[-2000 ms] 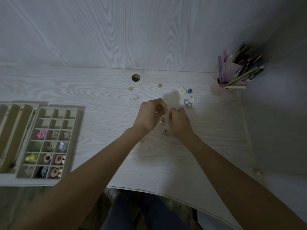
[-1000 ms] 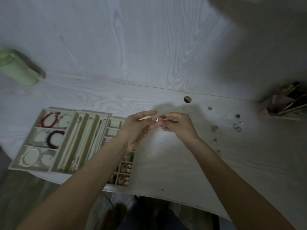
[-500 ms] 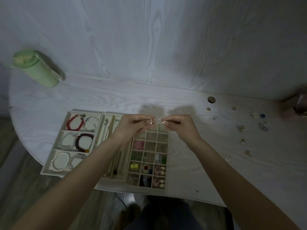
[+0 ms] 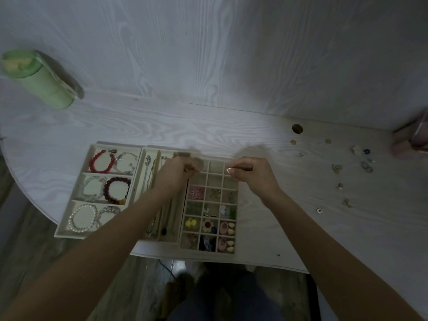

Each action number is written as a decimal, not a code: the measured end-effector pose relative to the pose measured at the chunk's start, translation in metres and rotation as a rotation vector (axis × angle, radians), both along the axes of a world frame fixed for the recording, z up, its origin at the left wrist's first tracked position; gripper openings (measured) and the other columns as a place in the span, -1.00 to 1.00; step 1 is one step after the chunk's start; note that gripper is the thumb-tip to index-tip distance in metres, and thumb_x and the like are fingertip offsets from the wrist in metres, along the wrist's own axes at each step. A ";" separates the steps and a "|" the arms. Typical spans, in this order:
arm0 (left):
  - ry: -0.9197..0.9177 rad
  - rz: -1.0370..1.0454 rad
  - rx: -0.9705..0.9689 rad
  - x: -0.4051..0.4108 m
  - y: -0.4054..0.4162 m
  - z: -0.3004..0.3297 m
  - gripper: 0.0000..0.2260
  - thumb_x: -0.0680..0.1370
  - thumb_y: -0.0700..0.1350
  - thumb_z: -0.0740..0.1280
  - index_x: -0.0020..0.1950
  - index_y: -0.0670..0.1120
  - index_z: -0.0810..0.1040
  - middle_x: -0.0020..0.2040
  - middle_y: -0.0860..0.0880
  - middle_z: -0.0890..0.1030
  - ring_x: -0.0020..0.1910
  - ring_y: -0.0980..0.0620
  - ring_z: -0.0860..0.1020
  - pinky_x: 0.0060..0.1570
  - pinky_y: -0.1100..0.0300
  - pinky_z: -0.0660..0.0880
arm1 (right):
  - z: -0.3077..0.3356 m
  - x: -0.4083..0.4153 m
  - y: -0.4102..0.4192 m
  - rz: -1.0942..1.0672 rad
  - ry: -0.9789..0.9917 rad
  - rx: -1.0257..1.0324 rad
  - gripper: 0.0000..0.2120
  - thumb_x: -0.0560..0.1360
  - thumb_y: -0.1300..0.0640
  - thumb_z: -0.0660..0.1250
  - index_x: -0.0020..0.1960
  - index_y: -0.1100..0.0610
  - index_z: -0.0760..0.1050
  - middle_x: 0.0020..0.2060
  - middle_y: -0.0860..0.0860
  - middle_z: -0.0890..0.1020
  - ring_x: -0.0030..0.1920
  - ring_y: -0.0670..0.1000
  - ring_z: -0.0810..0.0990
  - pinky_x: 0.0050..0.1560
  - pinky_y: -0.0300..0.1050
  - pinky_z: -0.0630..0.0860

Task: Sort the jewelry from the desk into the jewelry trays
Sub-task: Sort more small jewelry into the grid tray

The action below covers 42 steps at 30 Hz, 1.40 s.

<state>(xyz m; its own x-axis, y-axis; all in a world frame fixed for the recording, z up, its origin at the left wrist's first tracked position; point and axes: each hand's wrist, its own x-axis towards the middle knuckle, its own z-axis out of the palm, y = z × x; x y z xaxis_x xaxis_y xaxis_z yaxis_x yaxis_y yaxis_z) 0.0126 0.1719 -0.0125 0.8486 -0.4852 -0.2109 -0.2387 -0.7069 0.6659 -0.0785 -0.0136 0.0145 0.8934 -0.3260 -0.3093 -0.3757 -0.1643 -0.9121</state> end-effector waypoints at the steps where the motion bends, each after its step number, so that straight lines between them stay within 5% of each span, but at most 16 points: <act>1: -0.013 -0.008 0.011 0.000 0.000 -0.002 -0.87 0.49 -0.25 0.39 -0.01 -0.11 0.67 0.02 -0.05 0.67 -0.13 0.13 0.51 0.05 0.21 0.48 | -0.001 0.000 0.000 -0.004 -0.001 0.004 -0.89 0.41 0.30 0.45 -0.15 0.11 0.65 -0.19 0.05 0.68 -0.10 0.04 0.66 0.01 -0.08 0.59; 11: -0.343 -0.306 0.455 -0.007 -0.014 -0.005 -0.76 0.56 -0.11 0.29 0.23 -0.03 0.48 0.16 -0.07 0.60 0.28 -0.07 0.45 0.39 0.00 0.17 | -0.004 -0.008 0.001 -0.034 0.032 0.029 -0.85 0.42 0.33 0.44 -0.16 0.09 0.64 -0.25 -0.02 0.66 -0.18 -0.01 0.65 -0.06 -0.15 0.59; 14: -0.407 -0.344 0.491 -0.008 -0.016 -0.007 -0.65 0.56 -0.11 0.28 0.34 -0.04 0.38 0.19 -0.09 0.59 0.28 -0.07 0.46 0.37 0.00 0.18 | -0.004 -0.010 0.000 -0.030 0.025 0.028 -0.86 0.42 0.33 0.43 -0.14 0.11 0.64 -0.25 -0.01 0.66 -0.19 -0.02 0.65 -0.05 -0.16 0.60; 22: -0.508 -0.236 0.338 -0.019 -0.010 -0.010 -0.77 0.45 -0.26 0.39 0.10 -0.15 0.53 0.01 -0.13 0.67 0.12 -0.14 0.55 0.02 0.03 0.25 | -0.005 -0.015 0.005 -0.012 0.024 0.047 -0.87 0.43 0.35 0.42 -0.15 0.15 0.63 -0.29 0.00 0.65 -0.22 -0.01 0.64 -0.05 -0.14 0.60; 26: -0.410 -0.157 0.360 -0.020 -0.005 -0.004 -0.71 0.54 -0.10 0.32 0.26 -0.07 0.48 0.32 -0.06 0.46 0.31 -0.05 0.39 0.24 0.02 0.18 | -0.006 -0.016 0.002 0.007 0.024 0.044 -0.83 0.43 0.34 0.43 -0.18 0.08 0.64 -0.28 -0.01 0.66 -0.21 -0.01 0.65 -0.04 -0.14 0.61; 34: -0.317 0.043 0.276 -0.032 0.001 -0.004 -0.89 0.48 -0.07 0.40 -0.02 -0.01 0.67 0.30 -0.03 0.42 0.28 -0.06 0.35 0.29 0.00 0.27 | -0.004 -0.005 -0.002 0.101 0.029 0.056 -0.84 0.42 0.35 0.43 -0.18 0.10 0.64 -0.26 0.00 0.66 -0.23 0.02 0.65 -0.07 -0.15 0.59; 42: -0.268 0.156 0.506 -0.037 -0.020 0.002 -0.79 0.51 0.01 0.35 0.13 0.06 0.63 0.29 -0.02 0.38 0.31 -0.05 0.28 0.24 0.01 0.19 | -0.007 0.004 -0.008 0.169 0.047 0.097 -0.87 0.42 0.34 0.44 -0.21 0.13 0.62 -0.27 0.04 0.65 -0.30 -0.08 0.63 -0.24 -0.28 0.53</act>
